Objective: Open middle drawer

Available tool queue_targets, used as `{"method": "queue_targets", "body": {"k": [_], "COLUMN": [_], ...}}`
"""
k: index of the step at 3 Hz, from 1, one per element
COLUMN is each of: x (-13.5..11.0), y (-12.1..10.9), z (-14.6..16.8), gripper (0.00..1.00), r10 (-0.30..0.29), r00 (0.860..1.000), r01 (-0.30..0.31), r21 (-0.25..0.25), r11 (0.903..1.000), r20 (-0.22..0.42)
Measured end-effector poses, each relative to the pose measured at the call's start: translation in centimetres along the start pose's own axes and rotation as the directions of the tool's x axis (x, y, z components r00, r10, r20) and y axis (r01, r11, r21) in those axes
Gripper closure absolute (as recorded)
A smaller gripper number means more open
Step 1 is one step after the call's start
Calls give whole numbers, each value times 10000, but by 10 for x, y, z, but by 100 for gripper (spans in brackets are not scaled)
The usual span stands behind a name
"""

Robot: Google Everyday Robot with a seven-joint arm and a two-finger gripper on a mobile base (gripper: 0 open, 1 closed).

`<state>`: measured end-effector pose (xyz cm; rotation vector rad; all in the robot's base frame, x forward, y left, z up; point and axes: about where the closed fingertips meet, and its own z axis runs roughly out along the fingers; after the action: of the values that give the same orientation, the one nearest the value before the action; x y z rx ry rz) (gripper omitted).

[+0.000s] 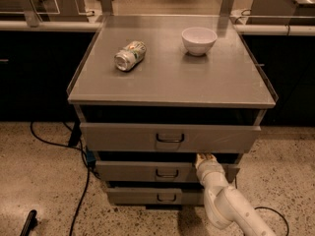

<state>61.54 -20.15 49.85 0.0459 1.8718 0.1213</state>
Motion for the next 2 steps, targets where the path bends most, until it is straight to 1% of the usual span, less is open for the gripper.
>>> {"method": "queue_targets", "body": {"k": [1, 2], "x": [21, 46], "y": [-5, -10], "z": [16, 34], "gripper": [100, 100], "r10": [198, 422], "r00": [9964, 9861], "r01": [-180, -340], "r21": [223, 533], "r11": [9996, 9980], "r20": [-821, -1607]}}
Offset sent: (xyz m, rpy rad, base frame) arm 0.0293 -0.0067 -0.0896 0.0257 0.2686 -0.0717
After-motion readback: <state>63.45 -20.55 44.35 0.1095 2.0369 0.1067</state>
